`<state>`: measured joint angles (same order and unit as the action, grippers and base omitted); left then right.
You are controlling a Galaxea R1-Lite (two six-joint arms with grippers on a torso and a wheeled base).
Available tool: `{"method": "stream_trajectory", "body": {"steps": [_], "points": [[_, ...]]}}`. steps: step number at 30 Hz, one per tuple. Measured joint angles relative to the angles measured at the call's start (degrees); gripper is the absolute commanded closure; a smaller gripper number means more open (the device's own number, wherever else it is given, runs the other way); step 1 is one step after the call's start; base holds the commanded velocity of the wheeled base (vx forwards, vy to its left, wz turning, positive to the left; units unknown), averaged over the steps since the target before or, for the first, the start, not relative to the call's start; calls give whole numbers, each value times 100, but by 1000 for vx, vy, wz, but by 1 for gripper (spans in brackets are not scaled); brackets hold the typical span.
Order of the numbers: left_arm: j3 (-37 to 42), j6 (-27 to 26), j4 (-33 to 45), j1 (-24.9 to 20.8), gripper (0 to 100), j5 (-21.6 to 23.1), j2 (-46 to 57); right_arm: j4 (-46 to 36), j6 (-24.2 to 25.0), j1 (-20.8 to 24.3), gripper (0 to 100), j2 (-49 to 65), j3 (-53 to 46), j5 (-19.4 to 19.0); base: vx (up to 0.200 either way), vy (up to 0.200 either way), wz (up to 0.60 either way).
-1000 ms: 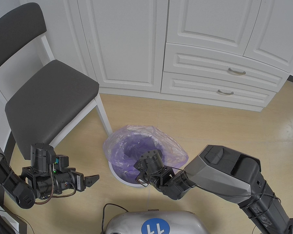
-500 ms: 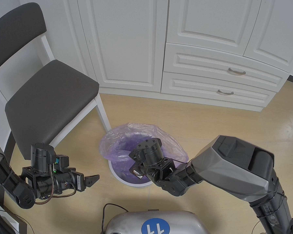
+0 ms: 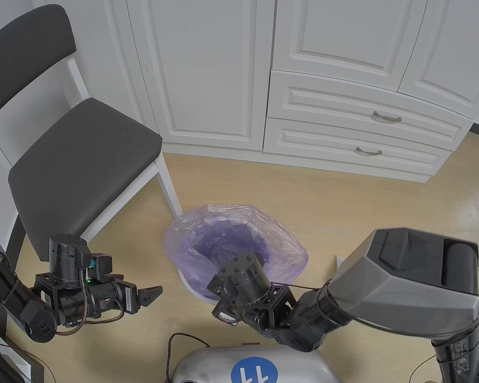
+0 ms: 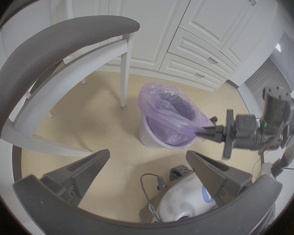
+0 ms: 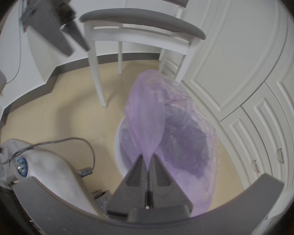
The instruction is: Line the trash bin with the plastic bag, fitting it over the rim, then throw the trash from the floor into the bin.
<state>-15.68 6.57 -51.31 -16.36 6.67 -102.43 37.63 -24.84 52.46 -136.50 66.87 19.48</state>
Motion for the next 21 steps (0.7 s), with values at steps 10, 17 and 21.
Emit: {"method": "stream_trajectory", "body": {"steps": [10,17,21], "points": [[-11,-1,-1,7,0,2,0,252,-24,678,100,-586,-249,0,0,0,0],[-22,-1,-4,13,0,0,-24,154,-63,802,100,-956,91,2,0,0,0],[-30,-1,0,11,0,0,-46,169,-33,741,0,-1064,249,17,0,0,0]]}}
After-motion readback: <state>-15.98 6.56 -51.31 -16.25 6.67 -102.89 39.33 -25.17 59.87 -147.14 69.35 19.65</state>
